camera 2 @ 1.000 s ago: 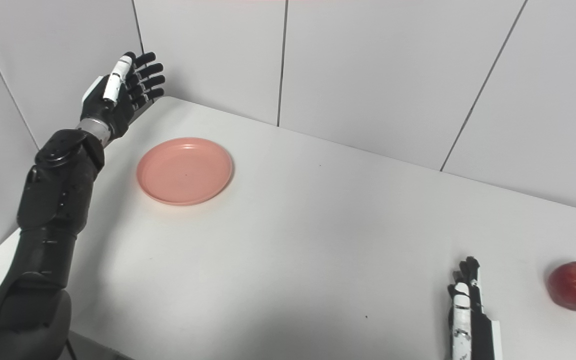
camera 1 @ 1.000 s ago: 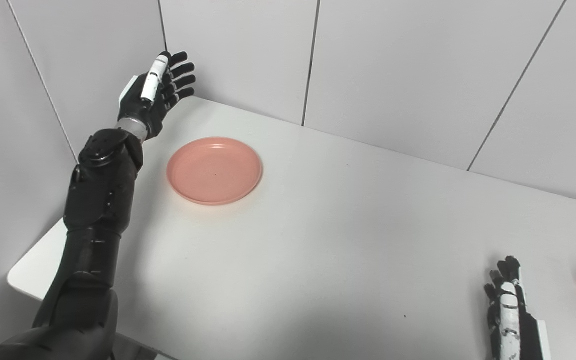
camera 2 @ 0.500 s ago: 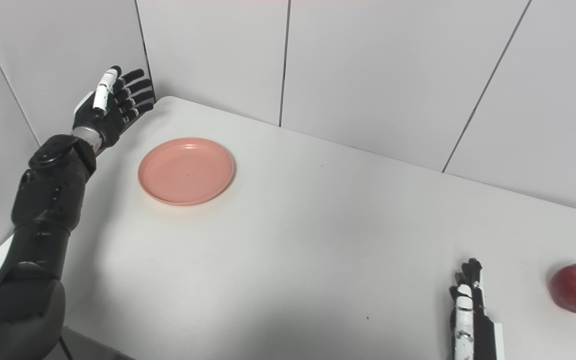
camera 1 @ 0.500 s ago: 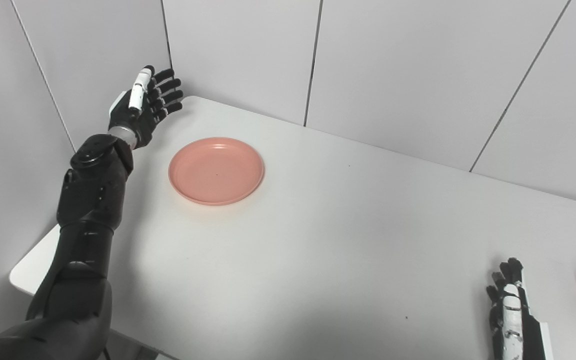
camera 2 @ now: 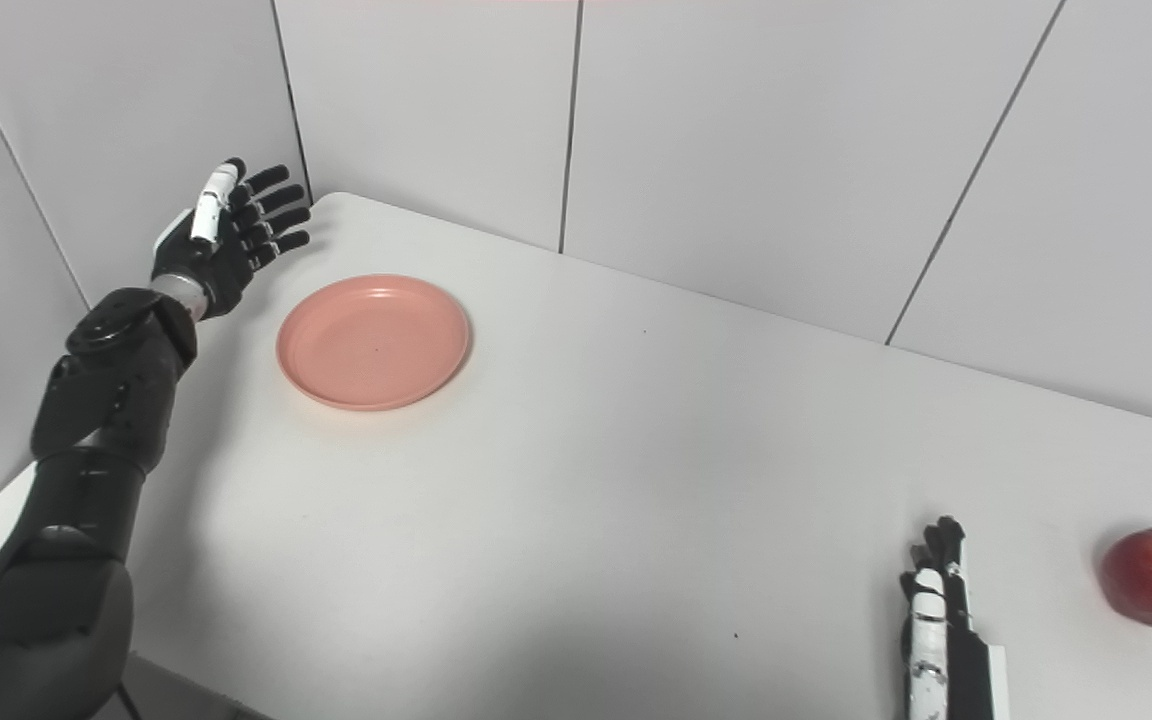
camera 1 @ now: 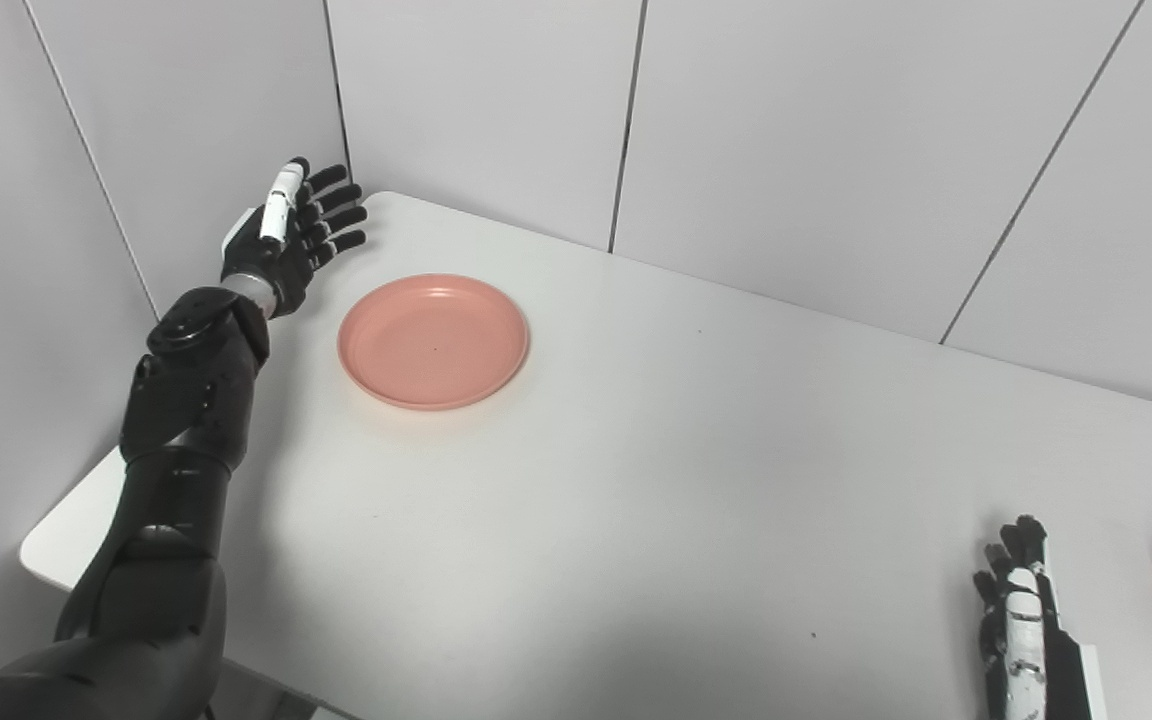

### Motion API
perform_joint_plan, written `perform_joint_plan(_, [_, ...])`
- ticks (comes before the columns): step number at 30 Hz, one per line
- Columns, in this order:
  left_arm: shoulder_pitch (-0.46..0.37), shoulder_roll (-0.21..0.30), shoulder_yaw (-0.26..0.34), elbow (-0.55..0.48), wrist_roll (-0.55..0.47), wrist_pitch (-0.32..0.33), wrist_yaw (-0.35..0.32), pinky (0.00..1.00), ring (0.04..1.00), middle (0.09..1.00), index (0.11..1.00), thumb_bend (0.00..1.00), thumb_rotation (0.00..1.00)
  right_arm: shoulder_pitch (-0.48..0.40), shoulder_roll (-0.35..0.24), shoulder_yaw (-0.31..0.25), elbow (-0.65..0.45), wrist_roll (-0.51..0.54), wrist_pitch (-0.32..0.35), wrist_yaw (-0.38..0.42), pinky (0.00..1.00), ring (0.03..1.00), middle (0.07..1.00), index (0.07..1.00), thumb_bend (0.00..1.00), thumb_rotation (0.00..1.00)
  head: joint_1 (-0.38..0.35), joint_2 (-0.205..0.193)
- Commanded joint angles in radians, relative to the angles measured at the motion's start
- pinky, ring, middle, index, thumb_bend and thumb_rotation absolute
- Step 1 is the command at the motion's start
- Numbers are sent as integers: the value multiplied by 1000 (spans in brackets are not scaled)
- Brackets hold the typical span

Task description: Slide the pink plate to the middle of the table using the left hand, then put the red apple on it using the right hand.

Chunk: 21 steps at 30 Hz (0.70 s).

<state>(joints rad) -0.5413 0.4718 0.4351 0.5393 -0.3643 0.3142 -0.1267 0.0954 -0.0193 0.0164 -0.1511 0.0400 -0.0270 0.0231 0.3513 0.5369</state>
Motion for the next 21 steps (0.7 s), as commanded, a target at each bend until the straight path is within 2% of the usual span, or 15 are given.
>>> perform_joint_plan(1, [-27, 20, 0, -18, -5, -54, -8, 806, 822, 829, 808, 323, 1000, 21, -9, -9, 12, 9, -23, 8, 1000, 1000, 1000, 1000, 88, 1000, 2, 2])
perform_joint_plan(11, [-17, 16, -10, 57, -10, -110, -49, 791, 802, 807, 790, 331, 1000, 20, -11, -9, 17, 7, -36, 6, 1000, 1000, 1000, 1000, 86, 1000, 2, 6])
perform_joint_plan(17, [9, 1, -19, 16, -12, -99, -42, 794, 809, 818, 801, 335, 1000, 20, -12, -9, 18, 3, -37, 5, 1000, 1000, 1000, 1000, 95, 1000, 2, 8])
perform_joint_plan(21, [23, -20, -15, -4, -18, -96, -30, 754, 774, 785, 770, 335, 1000, 19, -10, -10, 15, 1, -28, 2, 1000, 1000, 1000, 1000, 104, 1000, 2, 9])
